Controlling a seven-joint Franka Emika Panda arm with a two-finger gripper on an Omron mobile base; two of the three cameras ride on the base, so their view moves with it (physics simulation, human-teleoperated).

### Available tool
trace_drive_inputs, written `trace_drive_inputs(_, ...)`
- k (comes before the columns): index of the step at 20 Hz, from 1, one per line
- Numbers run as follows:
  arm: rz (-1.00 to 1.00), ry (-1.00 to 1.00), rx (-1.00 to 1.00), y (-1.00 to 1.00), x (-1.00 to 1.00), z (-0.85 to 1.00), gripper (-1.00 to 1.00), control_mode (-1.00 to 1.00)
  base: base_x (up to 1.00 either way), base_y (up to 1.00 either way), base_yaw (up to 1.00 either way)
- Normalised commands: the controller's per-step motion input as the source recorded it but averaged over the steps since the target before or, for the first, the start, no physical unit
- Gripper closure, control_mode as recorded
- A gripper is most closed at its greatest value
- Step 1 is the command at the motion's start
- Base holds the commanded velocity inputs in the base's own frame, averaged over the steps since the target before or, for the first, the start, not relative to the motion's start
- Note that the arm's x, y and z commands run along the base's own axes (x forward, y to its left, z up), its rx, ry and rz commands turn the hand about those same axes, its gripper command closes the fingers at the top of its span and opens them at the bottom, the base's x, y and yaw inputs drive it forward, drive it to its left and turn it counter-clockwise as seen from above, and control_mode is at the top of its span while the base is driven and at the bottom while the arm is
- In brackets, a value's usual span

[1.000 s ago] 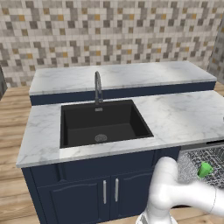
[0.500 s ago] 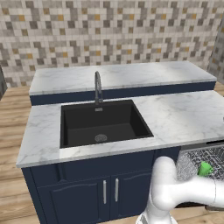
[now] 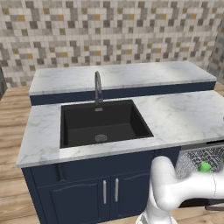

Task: Pick up the cup and bowl from the counter, place them in the dishwasher, and close the dishwasher door.

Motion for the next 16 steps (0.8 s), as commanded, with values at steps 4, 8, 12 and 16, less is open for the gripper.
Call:
trace_drive_inputs(4, 0.00, 0.00, 0.00, 0.00, 0.03, 0.05, -1.00, -1.00, 0.00, 0.00, 0.00)
trace_drive_inputs(8, -0.01, 0.00, 0.00, 0.00, 0.00, 0.49, -1.00, -1.00, 0.00, 0.00, 0.00)
trace_drive_inputs(12, -0.01, 0.00, 0.00, 0.00, 0.07, 0.37, -1.00, -1.00, 0.00, 0.00, 0.00)
trace_drive_inputs(16, 0.00, 0.00, 0.00, 0.00, 0.23, 0.04, -1.00, -1.00, 0.00, 0.00, 0.00)
